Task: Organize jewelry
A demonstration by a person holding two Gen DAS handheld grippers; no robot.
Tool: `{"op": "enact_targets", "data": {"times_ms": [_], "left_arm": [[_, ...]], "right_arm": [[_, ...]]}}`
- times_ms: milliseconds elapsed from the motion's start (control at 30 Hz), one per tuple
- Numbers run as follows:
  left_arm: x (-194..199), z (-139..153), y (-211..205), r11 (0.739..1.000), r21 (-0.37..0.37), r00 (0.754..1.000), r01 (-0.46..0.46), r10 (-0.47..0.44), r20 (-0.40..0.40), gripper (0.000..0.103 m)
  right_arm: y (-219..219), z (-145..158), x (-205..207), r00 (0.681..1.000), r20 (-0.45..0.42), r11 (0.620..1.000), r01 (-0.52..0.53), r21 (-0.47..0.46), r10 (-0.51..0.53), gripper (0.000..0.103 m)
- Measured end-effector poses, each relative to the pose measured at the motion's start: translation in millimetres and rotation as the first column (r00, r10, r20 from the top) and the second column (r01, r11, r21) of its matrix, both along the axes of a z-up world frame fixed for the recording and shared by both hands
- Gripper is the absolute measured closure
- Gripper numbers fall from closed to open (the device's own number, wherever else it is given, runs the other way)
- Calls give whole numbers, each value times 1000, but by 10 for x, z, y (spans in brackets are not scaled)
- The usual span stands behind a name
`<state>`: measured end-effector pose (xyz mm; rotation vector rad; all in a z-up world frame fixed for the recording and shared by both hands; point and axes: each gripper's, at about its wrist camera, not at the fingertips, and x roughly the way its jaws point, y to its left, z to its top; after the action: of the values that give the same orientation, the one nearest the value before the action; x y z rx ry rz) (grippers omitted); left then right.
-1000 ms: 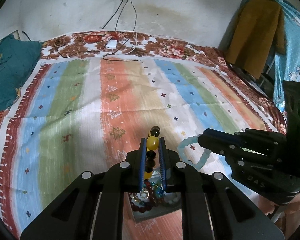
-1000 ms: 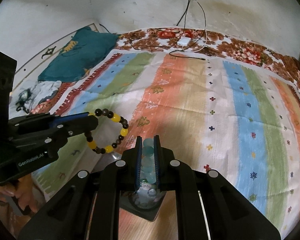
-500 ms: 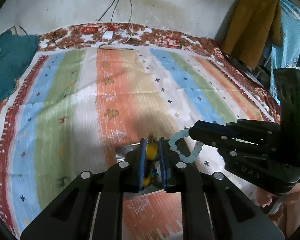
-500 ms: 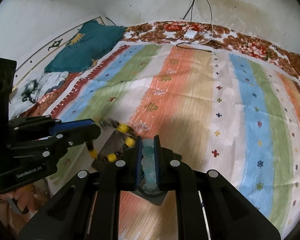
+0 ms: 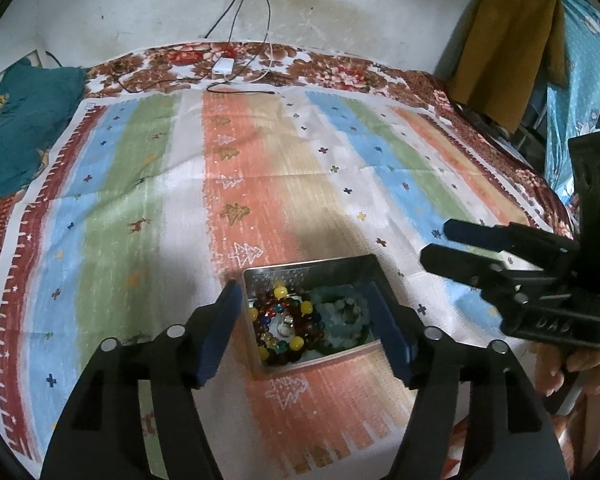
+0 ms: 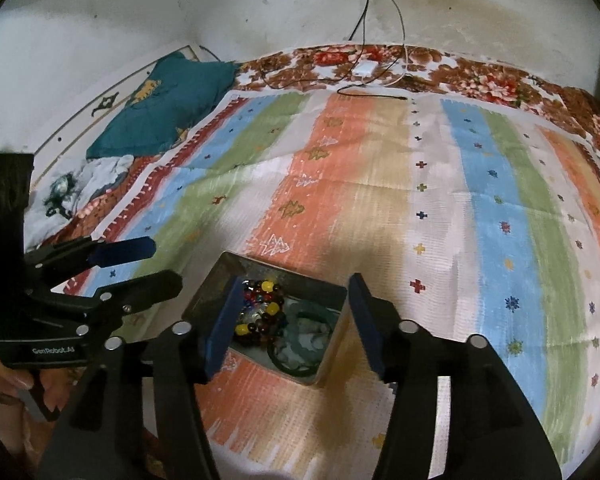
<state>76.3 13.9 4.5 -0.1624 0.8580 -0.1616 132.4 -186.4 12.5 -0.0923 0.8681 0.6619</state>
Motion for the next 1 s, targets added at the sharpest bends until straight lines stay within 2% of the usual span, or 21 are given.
{"op": "enact_targets", "data": {"times_ms": [200,267,400,733,1000], "left_arm": [[-119,-12,-2,1000,26,1000,3,-3,2,16],[-150,-14,-6,999,37,1000,4,-4,2,15],[-192,-19,-8,998,59,1000,-9,9,3,6],[-343,-47,-5,994,102,999,-40,37,23,6],[-434,-26,-64,991,127,998,-29,22,61,6]], "right_arm": [[-63,8,-90,1000,29,1000,-4,-15,4,31],[-79,3,-112,1000,28,1000,-9,-12,10,26],[-114,7,-169,999,35,1000,-21,-6,21,20],[-212,-23,-353,998,49,1000,-28,-1,28,10],[-282,-30,-454,998,56,999,-37,14,37,8]]}}
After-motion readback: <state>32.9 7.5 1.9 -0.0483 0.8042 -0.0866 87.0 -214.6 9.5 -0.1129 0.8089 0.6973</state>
